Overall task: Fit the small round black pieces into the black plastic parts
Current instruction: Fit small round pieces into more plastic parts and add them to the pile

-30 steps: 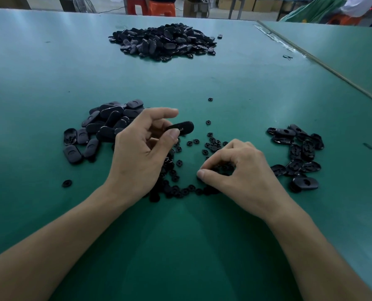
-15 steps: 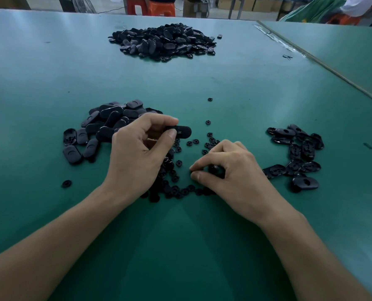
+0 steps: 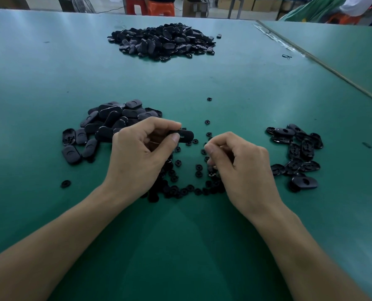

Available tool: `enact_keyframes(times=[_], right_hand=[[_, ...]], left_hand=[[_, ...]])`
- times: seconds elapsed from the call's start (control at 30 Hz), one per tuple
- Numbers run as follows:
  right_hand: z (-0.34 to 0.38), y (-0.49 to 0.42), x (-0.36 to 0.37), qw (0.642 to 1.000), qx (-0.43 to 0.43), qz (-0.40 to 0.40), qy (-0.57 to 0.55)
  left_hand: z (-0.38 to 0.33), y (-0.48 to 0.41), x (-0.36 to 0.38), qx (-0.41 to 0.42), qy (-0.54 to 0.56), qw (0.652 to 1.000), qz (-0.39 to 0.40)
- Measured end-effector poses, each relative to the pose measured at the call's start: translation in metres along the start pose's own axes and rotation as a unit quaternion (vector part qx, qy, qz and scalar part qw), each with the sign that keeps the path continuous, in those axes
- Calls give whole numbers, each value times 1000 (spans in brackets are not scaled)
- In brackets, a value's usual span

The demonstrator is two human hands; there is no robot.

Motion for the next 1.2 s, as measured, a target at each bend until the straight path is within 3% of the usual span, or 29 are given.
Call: enact_keyframes(times=[0.27, 0.53, 0.9, 1.2], right_hand=[[4, -1, 1, 995, 25, -29, -87], [9, 0, 4, 991, 28, 4, -131], [7, -2, 4, 964, 99, 23, -246], [9, -2, 3, 973, 79, 19, -217]], left_hand=[[-2, 1, 2, -1, 5, 1000, 12], [-3, 3, 3, -4, 13, 999, 32], [-8, 2, 3, -10, 42, 998, 42], [-9, 3, 3, 4, 38, 998, 48]])
Point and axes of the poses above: each hand's wrist, its own y-axis away from the middle knuckle, its own x-axis out of the palm, z = x × y, the point moved 2 cm from there along -y, towards the middle knuckle, and after that the axes turned 5 degrees about x, right-handed, at the moved point
